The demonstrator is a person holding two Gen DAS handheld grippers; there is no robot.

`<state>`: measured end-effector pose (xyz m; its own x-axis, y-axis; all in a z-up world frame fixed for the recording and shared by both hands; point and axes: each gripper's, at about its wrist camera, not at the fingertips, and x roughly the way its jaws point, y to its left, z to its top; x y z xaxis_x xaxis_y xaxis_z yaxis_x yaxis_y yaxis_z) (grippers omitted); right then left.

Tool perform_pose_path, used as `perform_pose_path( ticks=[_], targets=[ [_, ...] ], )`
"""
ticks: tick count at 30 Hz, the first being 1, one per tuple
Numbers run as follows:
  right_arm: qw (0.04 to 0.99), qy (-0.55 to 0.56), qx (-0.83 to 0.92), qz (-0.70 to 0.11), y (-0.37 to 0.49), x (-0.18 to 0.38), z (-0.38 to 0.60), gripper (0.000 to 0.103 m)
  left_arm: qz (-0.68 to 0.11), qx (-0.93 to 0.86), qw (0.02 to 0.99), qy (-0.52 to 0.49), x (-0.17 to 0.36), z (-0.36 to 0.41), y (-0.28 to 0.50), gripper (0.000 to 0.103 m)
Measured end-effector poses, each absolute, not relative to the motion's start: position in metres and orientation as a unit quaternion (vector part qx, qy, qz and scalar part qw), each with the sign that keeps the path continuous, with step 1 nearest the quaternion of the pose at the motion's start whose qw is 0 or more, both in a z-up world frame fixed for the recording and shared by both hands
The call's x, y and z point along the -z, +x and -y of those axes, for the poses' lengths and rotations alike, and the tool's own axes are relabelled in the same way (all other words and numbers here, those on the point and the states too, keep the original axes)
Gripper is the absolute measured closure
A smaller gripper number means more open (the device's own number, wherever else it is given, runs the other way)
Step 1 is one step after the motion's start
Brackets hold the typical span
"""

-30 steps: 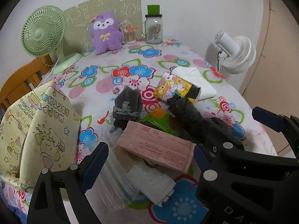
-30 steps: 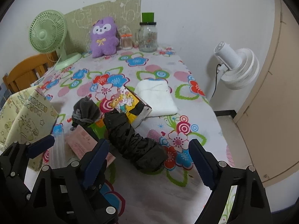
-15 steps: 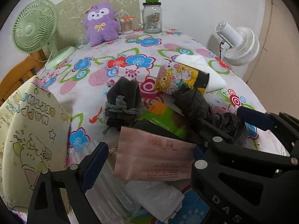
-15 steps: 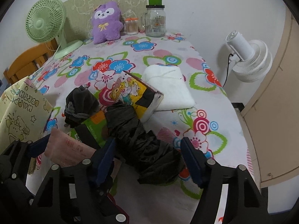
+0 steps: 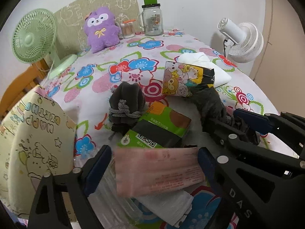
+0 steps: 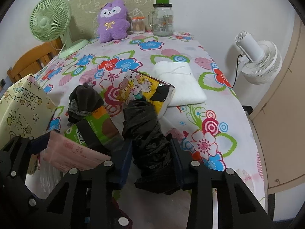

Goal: Organize soft objects
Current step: 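Reach the right gripper to the black wrapped bundle and grasp it, then grasp the pink paper packet with the left gripper while the right gripper holds the black bundle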

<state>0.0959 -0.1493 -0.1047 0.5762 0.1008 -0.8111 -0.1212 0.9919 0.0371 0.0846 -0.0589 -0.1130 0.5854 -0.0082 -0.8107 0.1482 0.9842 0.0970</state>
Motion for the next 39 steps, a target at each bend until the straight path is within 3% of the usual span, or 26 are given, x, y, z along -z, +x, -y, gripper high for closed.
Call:
perform_pose_path(
  ticks=[6,8,11,16,20,28,39],
  targets=[
    [0.892,-0.012,-0.052,-0.448,0.087,0.097,0.152,0.062,-0.444,0.037,0.891,0.087,0.106,0.061,0.075,0.041],
    [0.895,-0.011,-0.050,-0.443,0.083,0.094,0.152,0.062,-0.438,0.037,0.894,0.087,0.102,0.061,0.072,0.054],
    [0.898,-0.011,-0.048,-0.437,0.080,0.091,0.152,0.062,-0.431,0.038,0.898,0.083,0.099,0.060,0.067,0.060],
    [0.900,-0.011,-0.046,-0.432,0.073,0.089,0.149,0.062,-0.425,0.035,0.901,0.079,0.097,0.056,0.062,0.055],
    [0.903,-0.015,-0.045,-0.427,0.067,0.084,0.146,0.062,-0.423,0.037,0.902,0.073,0.095,0.053,0.059,0.043],
    [0.907,-0.005,-0.032,-0.420,0.054,0.081,0.148,0.062,-0.414,0.046,0.905,0.086,0.096,0.051,0.042,0.031],
    [0.901,0.001,-0.004,-0.433,0.039,0.092,0.159,0.062,-0.408,0.078,0.904,0.101,0.105,0.061,0.025,0.031]
  ],
)
